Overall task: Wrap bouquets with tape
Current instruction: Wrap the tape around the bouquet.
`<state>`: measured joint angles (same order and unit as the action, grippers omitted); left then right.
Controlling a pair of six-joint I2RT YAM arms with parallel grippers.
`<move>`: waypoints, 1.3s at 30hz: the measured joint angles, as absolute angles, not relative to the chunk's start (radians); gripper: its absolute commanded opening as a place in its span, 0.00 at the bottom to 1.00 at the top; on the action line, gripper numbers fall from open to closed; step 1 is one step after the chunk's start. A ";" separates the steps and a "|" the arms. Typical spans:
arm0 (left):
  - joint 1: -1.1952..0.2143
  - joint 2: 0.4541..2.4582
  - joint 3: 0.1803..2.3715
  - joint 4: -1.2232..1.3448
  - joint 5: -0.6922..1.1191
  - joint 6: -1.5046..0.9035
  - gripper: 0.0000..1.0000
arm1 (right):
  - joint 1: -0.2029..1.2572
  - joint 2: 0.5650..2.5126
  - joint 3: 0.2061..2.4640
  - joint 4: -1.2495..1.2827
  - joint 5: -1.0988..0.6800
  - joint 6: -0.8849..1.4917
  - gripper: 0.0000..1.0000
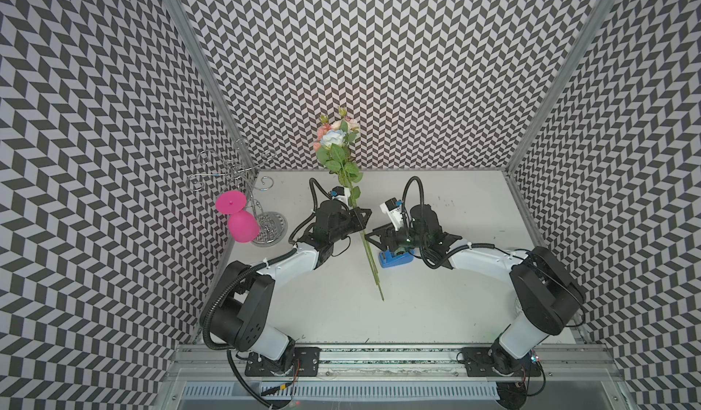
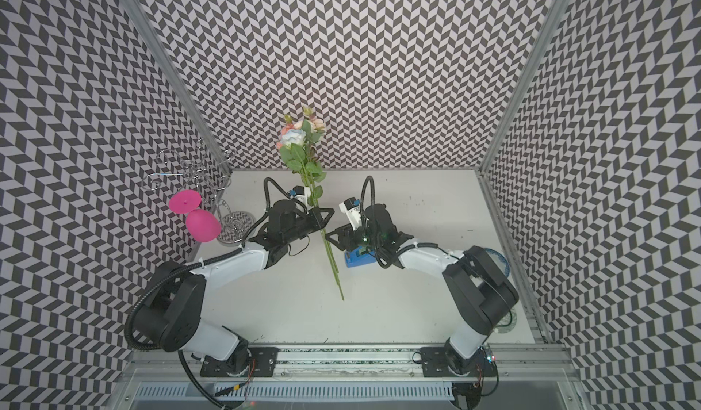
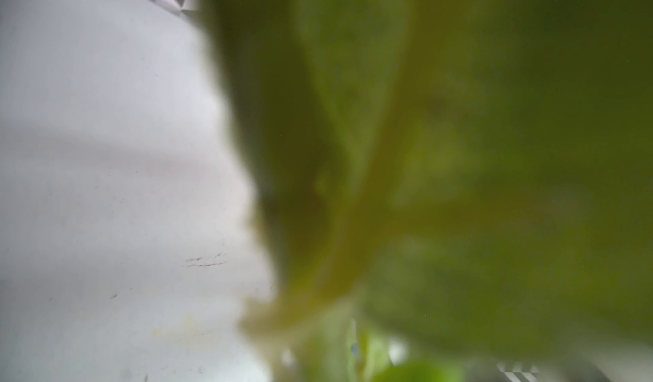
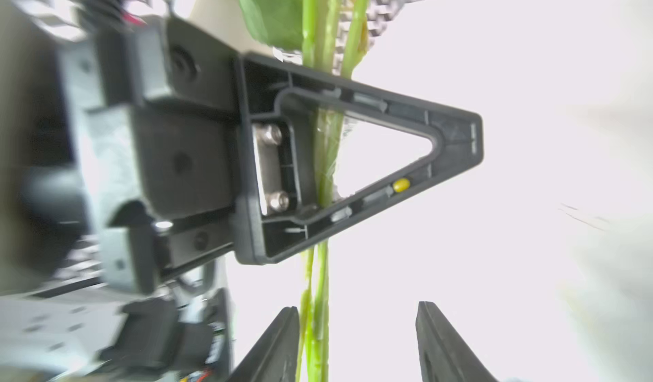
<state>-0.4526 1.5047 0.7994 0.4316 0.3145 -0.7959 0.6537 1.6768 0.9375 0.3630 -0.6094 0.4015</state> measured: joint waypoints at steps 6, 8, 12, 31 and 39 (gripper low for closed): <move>-0.440 1.496 0.778 0.585 0.396 -0.857 0.00 | 0.654 1.742 0.937 0.495 -0.765 0.486 0.51; -0.440 1.493 0.771 0.625 0.412 -0.868 0.00 | 0.654 1.763 0.937 0.520 -0.797 0.510 0.41; -0.440 1.486 0.754 0.674 0.428 -0.876 0.00 | 0.657 1.768 0.937 0.564 -0.830 0.537 0.10; -0.475 1.447 0.846 0.347 0.206 -0.801 0.48 | 0.798 1.681 0.997 0.151 -0.276 0.343 0.00; -0.512 1.468 0.890 0.223 0.107 -0.740 0.30 | 0.811 1.681 1.011 0.141 -0.224 0.330 0.00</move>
<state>-0.5121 1.4681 0.8898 0.2230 0.1074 -0.7399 0.8112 1.6814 1.0115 0.1413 -0.2245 0.3298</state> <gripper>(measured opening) 0.306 0.088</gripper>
